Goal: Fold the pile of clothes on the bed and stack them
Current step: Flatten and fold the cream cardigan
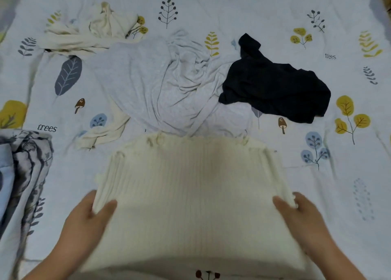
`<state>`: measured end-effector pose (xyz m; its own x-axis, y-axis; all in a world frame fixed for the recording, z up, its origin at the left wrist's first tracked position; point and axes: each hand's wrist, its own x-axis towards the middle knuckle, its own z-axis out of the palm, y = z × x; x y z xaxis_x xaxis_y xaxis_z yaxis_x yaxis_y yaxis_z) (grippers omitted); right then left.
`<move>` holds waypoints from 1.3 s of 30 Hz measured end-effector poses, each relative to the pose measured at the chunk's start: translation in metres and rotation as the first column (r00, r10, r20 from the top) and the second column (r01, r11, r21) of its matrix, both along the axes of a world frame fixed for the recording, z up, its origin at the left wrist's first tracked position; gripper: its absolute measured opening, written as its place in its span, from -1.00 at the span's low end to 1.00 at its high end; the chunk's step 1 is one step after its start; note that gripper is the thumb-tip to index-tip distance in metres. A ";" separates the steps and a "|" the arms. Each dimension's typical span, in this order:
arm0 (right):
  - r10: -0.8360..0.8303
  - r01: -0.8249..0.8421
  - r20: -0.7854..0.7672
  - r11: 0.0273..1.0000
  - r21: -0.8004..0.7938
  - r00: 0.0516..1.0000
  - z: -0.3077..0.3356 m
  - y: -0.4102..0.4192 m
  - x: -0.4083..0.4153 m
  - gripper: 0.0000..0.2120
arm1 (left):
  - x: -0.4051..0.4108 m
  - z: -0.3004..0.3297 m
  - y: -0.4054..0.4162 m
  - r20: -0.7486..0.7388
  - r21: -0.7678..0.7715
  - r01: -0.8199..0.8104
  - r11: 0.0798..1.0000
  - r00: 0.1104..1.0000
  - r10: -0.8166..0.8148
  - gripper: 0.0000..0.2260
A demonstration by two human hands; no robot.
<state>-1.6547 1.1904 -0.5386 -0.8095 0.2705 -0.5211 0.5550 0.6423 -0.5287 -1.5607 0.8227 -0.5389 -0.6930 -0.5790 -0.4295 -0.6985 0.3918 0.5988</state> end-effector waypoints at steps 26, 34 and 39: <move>0.754 -0.612 -0.042 0.563 0.556 0.656 -0.048 -0.093 0.066 -0.44 | -0.010 -0.055 0.125 0.220 -0.474 0.703 0.531 0.678 -0.702 -0.39; 0.682 -0.583 0.018 0.610 0.537 0.731 -0.044 -0.073 0.047 -0.36 | -0.020 -0.050 0.100 0.251 -0.455 0.671 0.586 0.728 -0.638 -0.39; 0.541 -0.531 0.119 0.718 0.451 0.833 -0.043 -0.026 0.042 -0.44 | -0.008 -0.053 0.058 0.361 -0.412 0.691 0.595 0.723 -0.589 -0.29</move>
<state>-1.6124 1.1648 -0.5818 -0.9002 -0.0154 -0.4352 0.0373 0.9930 -0.1123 -1.5685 0.8812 -0.5920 -0.9127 -0.1706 -0.3713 -0.2174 0.9721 0.0876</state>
